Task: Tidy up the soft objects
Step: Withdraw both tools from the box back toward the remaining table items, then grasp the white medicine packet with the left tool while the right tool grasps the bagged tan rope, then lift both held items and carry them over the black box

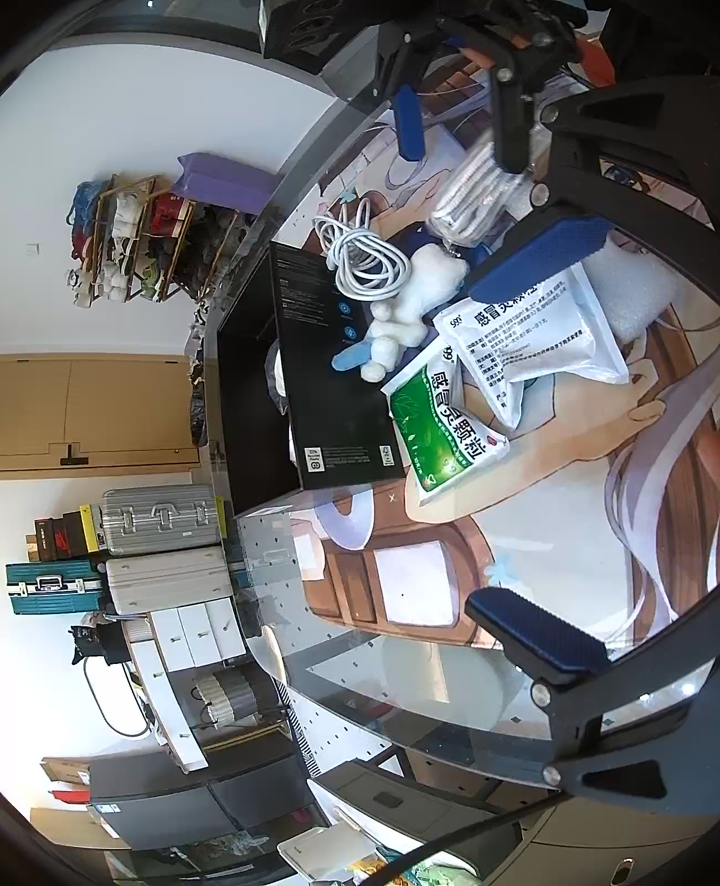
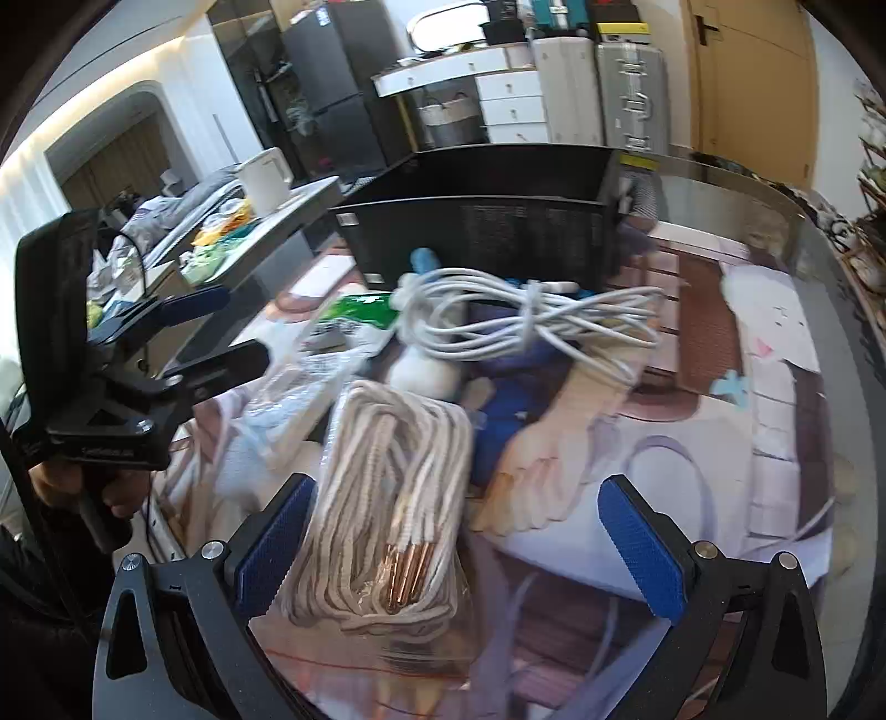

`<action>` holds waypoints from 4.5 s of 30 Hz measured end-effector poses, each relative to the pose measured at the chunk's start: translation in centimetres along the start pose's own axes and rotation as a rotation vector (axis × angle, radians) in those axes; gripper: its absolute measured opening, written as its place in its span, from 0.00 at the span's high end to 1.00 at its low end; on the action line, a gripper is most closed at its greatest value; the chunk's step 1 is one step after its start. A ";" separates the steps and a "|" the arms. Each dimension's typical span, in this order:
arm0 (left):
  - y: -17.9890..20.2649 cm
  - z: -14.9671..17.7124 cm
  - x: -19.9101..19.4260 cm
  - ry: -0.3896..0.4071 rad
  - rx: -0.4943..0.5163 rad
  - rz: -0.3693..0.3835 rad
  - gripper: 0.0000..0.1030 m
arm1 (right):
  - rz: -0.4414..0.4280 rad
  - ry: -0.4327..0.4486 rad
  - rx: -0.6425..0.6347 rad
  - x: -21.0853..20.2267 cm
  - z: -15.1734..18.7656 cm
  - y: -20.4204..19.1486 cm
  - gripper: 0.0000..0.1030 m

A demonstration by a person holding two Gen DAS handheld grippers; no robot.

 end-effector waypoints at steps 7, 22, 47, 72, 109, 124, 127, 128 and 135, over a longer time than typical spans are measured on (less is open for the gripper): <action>0.2 0.3 0.5 -0.022 0.002 0.004 0.00 | 0.098 -0.016 0.013 0.5 0.0 1.6 0.01; 1.8 0.6 2.1 -0.114 -0.040 0.067 0.00 | 0.098 -0.024 -0.055 -1.0 1.2 1.1 0.01; 1.5 1.2 3.2 -0.191 -0.083 0.173 0.22 | 0.130 -0.064 -0.136 0.6 2.1 -0.5 0.01; 2.4 0.4 0.2 -0.089 -0.031 0.223 0.58 | 0.063 -0.009 -0.145 0.2 1.9 -0.9 0.44; -0.4 -1.8 -2.1 0.063 -0.097 0.149 0.58 | 0.037 0.215 -0.087 -5.6 -1.1 0.1 0.57; -2.1 -5.0 -2.3 0.100 -0.112 0.115 0.58 | 0.043 0.280 -0.066 -6.3 -6.4 2.1 0.57; -2.3 -5.8 -2.0 0.108 -0.108 0.112 0.58 | 0.044 0.292 -0.052 -6.3 -7.2 2.5 0.57; -2.4 -6.0 -2.0 0.109 -0.105 0.110 0.58 | 0.046 0.293 -0.052 -6.2 -7.4 2.6 0.57; -2.4 -7.5 -1.3 0.121 -0.097 0.107 0.58 | 0.039 0.296 -0.073 -5.6 -9.3 2.7 0.57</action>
Point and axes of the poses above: each gripper's, at about its wrist camera, not at the fingertips, and x roughly the way its jaws point, y to its right, z to its underside, the point moved 2 cm from there along x, roughly the way its jaws point, and after that the axes turned 3 degrees about -x, right-handed, at the moved point
